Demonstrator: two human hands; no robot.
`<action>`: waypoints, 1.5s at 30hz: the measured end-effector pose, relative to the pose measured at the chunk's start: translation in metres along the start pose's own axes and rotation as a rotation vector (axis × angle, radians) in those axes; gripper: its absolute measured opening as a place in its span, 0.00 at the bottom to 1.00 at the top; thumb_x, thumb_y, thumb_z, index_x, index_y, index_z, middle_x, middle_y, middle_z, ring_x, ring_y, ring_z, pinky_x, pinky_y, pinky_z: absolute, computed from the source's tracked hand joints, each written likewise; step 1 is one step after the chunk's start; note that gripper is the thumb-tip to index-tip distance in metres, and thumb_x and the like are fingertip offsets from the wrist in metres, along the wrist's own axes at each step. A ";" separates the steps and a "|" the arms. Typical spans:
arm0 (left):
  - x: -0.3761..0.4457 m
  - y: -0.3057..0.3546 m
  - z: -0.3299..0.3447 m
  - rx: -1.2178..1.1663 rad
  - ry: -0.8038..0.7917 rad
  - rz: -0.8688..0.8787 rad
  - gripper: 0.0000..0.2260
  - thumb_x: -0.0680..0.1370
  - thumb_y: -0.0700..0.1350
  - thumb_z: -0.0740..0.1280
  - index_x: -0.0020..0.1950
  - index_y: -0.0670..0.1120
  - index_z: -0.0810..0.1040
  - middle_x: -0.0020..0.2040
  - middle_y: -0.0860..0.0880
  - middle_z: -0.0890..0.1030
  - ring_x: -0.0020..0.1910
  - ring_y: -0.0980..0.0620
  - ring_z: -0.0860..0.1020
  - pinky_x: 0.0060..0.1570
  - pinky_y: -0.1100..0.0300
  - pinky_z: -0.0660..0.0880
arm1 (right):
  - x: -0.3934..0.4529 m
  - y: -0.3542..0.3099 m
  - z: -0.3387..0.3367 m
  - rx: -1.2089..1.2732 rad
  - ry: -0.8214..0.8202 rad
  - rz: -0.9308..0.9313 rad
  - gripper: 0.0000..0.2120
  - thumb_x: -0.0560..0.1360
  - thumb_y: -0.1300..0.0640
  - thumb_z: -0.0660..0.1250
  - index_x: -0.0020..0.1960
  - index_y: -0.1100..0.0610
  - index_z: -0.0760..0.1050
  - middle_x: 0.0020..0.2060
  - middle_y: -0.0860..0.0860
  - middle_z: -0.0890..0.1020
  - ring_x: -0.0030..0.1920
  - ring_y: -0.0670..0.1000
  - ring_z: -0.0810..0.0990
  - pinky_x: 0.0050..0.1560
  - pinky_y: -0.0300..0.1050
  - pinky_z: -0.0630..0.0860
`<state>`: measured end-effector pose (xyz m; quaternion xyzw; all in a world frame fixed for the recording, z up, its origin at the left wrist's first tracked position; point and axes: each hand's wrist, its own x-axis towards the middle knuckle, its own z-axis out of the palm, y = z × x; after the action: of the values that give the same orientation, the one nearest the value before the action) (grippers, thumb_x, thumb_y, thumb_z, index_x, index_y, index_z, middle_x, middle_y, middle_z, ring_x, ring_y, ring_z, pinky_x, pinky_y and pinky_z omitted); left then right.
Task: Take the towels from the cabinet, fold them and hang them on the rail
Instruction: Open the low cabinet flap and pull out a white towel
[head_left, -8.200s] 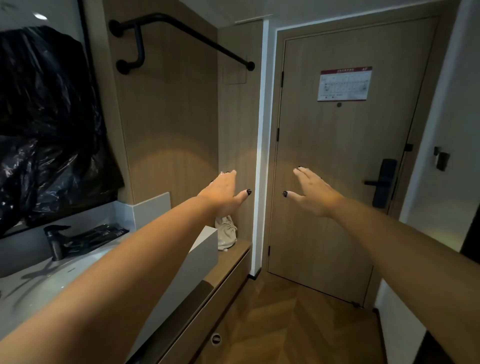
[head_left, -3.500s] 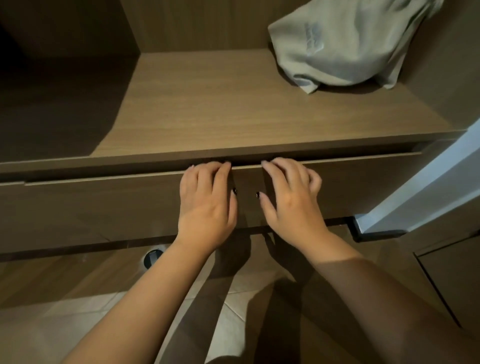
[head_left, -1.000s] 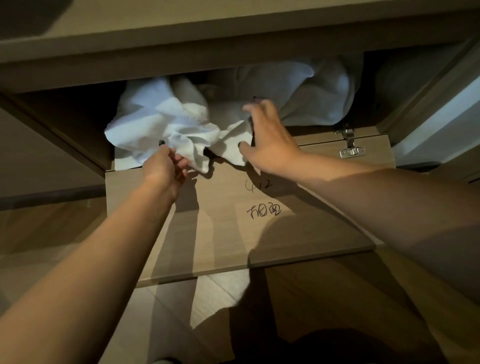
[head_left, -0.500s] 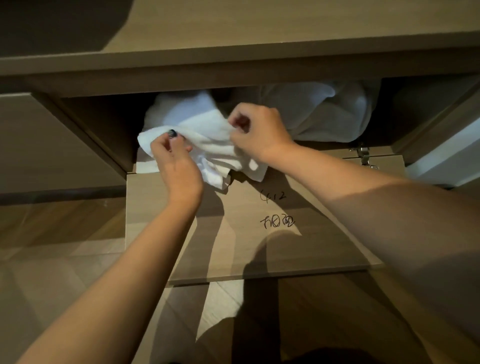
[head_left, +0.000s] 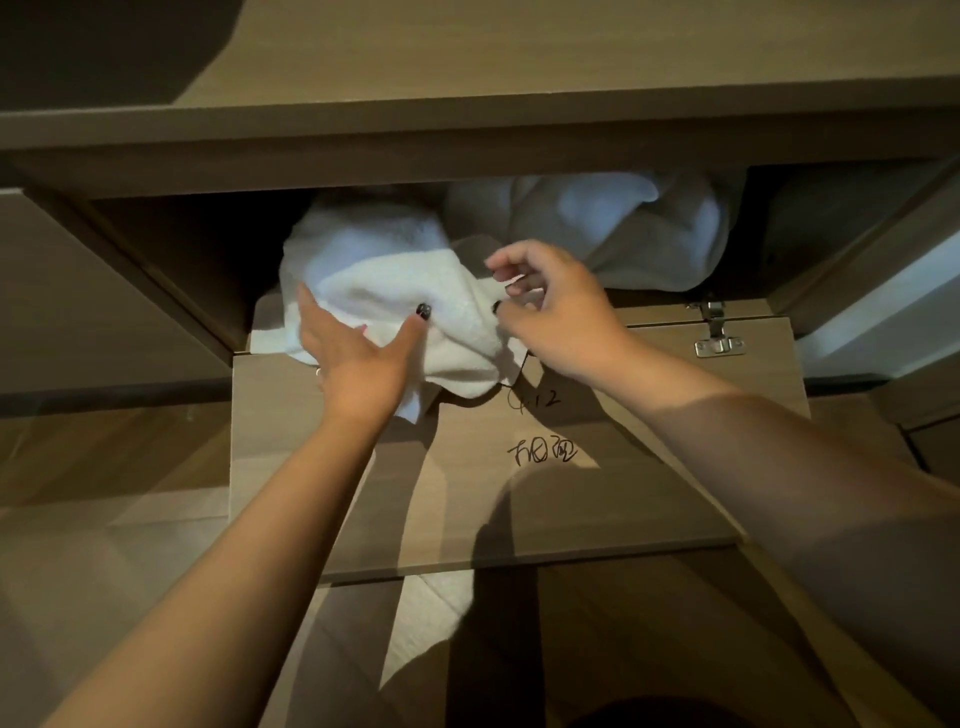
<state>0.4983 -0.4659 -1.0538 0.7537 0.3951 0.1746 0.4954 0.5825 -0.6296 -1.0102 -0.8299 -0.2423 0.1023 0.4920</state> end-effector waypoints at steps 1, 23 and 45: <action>0.002 -0.003 -0.001 0.013 -0.046 -0.070 0.52 0.68 0.59 0.76 0.80 0.47 0.48 0.78 0.46 0.58 0.74 0.45 0.65 0.73 0.46 0.62 | 0.000 0.001 0.002 -0.073 -0.038 -0.033 0.23 0.72 0.65 0.70 0.65 0.52 0.73 0.58 0.47 0.73 0.54 0.43 0.73 0.51 0.29 0.69; -0.017 -0.025 0.017 0.430 -0.241 0.517 0.29 0.69 0.47 0.74 0.69 0.47 0.73 0.61 0.44 0.75 0.57 0.46 0.75 0.58 0.49 0.74 | -0.037 0.048 -0.099 -0.340 0.415 0.307 0.20 0.73 0.58 0.69 0.63 0.54 0.71 0.58 0.53 0.76 0.59 0.54 0.76 0.52 0.44 0.73; 0.013 -0.008 0.027 0.451 -0.124 0.155 0.44 0.71 0.53 0.76 0.76 0.38 0.57 0.74 0.38 0.63 0.74 0.37 0.60 0.71 0.46 0.61 | -0.056 0.065 -0.117 -0.944 0.430 -0.016 0.11 0.67 0.67 0.70 0.49 0.65 0.76 0.45 0.62 0.76 0.44 0.64 0.74 0.39 0.49 0.67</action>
<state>0.5208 -0.4709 -1.0743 0.8824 0.3339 0.0729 0.3233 0.6011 -0.7733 -1.0124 -0.9619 -0.1617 -0.1948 0.1035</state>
